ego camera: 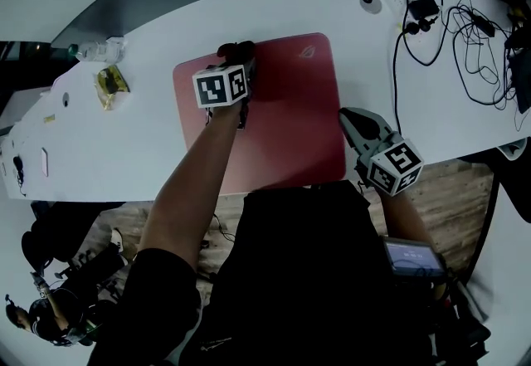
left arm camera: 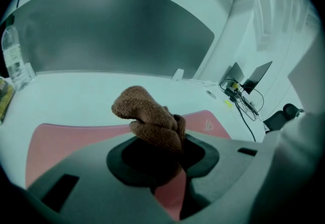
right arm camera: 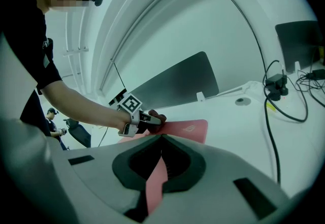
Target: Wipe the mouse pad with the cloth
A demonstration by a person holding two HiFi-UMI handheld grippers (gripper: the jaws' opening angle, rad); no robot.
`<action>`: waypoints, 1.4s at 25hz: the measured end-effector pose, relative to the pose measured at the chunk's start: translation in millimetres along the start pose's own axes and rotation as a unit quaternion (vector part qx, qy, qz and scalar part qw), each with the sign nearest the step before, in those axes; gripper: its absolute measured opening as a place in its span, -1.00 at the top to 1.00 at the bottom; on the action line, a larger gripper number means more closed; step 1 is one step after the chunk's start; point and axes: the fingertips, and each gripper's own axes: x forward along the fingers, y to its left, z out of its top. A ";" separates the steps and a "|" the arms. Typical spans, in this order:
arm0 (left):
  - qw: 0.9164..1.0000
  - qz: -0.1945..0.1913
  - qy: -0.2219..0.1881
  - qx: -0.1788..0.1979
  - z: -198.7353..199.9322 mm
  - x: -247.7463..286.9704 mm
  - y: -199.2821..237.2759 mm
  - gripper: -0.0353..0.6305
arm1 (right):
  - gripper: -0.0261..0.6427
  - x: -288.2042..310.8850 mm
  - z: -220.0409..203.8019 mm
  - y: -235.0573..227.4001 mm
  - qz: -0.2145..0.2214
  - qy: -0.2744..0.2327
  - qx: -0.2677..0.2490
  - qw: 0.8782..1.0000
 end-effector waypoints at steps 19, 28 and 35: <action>0.999 -0.041 0.005 0.017 18.7 64.8 -131.7 0.49 | 0.85 -53.4 1.1 -66.3 0.017 0.001 0.004 1.000; 0.997 -0.072 0.003 0.041 27.5 80.6 -184.7 0.49 | 0.85 -61.9 2.7 -77.9 0.025 0.000 0.002 1.000; 0.990 -0.138 -0.034 0.019 16.4 72.2 -215.0 0.49 | 0.85 -70.8 6.5 -75.7 0.029 -0.012 0.001 0.999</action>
